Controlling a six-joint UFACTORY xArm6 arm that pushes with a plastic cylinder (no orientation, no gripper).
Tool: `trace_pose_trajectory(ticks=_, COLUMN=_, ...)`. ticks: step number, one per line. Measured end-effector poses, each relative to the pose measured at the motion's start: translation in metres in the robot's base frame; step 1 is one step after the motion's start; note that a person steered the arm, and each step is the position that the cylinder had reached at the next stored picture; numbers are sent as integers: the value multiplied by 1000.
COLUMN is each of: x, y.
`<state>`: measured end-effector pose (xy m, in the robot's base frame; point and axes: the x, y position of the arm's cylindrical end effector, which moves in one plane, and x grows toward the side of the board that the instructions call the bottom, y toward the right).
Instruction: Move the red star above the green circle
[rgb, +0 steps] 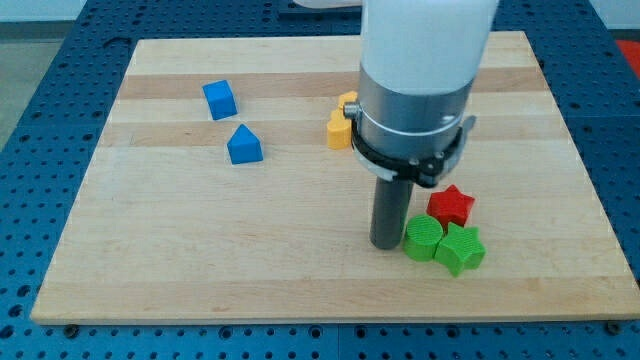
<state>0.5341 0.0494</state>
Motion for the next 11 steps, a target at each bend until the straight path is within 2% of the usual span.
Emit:
trace_pose_trajectory(ticks=1, x=-85, y=-3)
trace_pose_trajectory(ticks=2, x=-158, y=44)
trace_pose_trajectory(ticks=3, x=-189, y=60)
trace_pose_trajectory(ticks=4, x=-189, y=67)
trace_pose_trajectory(ticks=5, x=-143, y=112)
trace_pose_trajectory(ticks=6, x=-57, y=132)
trace_pose_trajectory(ticks=7, x=-16, y=132)
trace_pose_trajectory(ticks=10, x=-8, y=118)
trace_pose_trajectory(ticks=11, x=-40, y=93)
